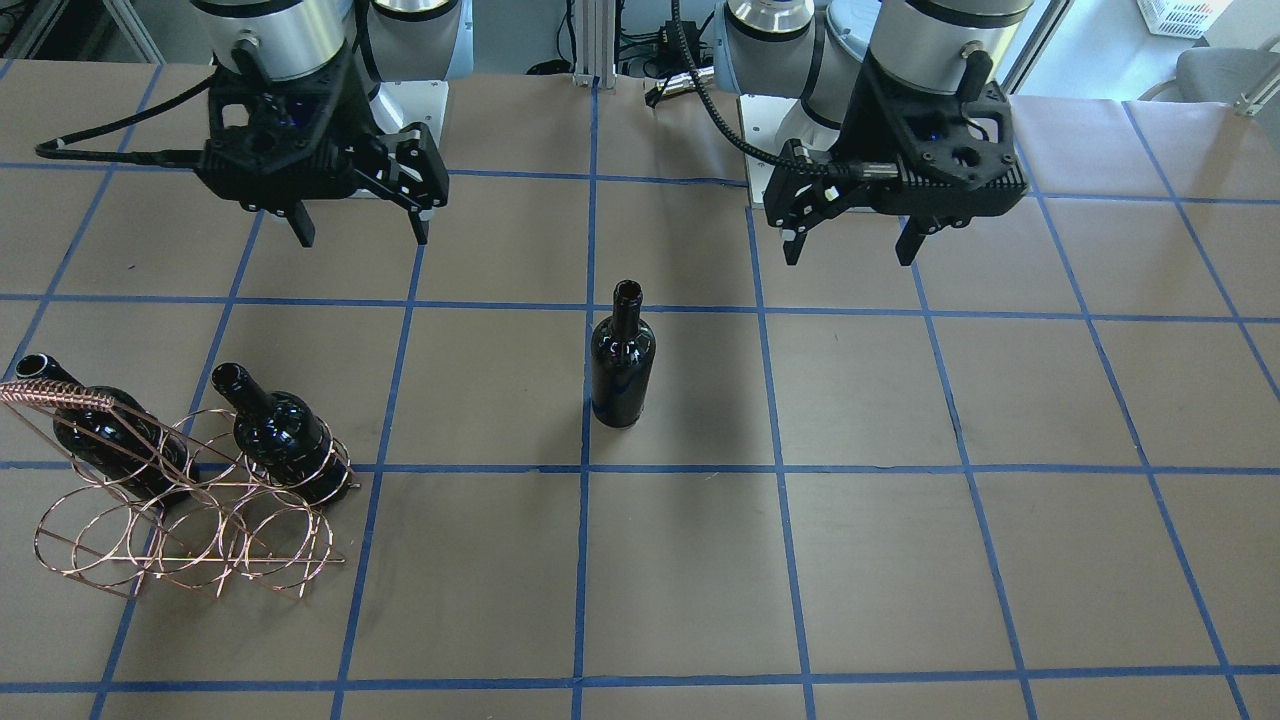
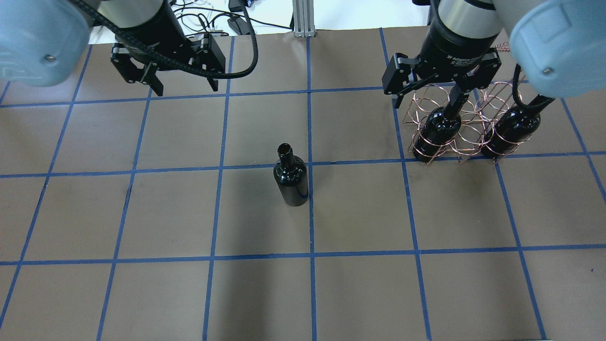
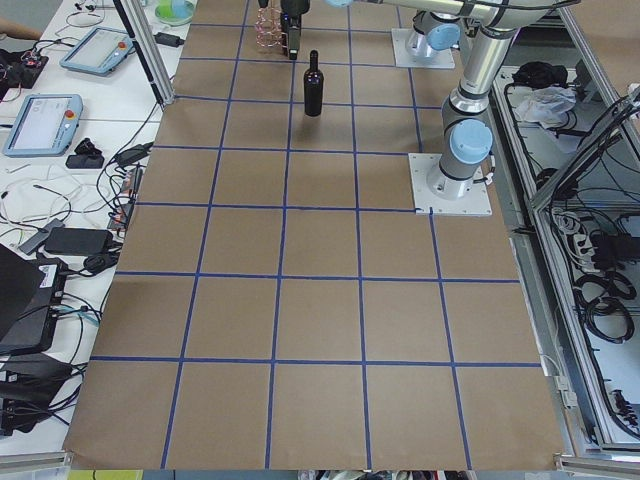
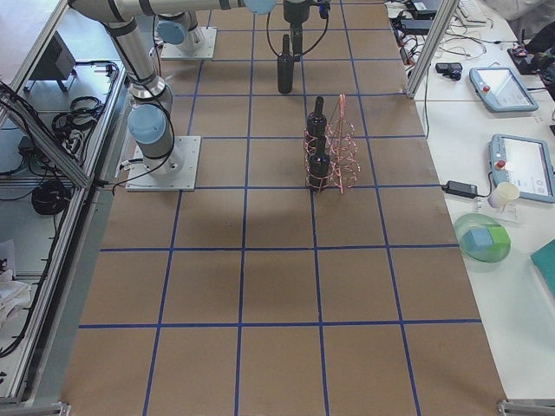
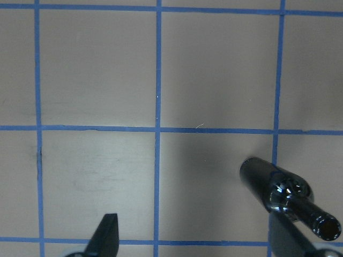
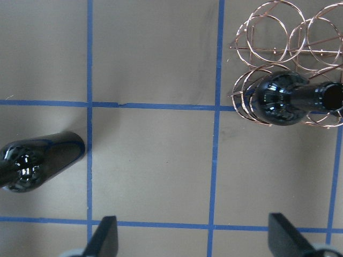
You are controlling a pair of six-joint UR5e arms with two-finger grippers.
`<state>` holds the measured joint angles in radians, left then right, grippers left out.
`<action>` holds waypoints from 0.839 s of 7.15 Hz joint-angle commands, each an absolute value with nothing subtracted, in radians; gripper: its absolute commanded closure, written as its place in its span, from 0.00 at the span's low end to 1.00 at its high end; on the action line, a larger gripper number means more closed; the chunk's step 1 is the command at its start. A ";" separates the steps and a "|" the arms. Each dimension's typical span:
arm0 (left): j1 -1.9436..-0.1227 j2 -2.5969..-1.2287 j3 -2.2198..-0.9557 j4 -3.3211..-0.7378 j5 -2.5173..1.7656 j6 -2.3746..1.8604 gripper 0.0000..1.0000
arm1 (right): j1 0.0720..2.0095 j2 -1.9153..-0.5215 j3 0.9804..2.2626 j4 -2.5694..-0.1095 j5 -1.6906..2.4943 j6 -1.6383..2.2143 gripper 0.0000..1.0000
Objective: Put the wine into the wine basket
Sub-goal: 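Raise the left gripper away while the right gripper moves toward the bottle, then lower the right gripper onto the bottle neck and close it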
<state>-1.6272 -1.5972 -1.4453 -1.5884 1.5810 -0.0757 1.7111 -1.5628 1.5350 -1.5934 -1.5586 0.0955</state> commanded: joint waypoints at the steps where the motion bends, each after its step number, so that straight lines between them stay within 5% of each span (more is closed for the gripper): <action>1: -1.588 -1.575 -1.448 -1.603 1.563 -0.008 0.01 | 1.863 -1.504 1.513 -1.638 -1.554 0.254 0.00; 6: -1.592 -1.563 -1.466 -1.612 1.578 -0.005 0.00 | 2.069 -1.339 1.446 -1.740 -1.566 0.425 0.00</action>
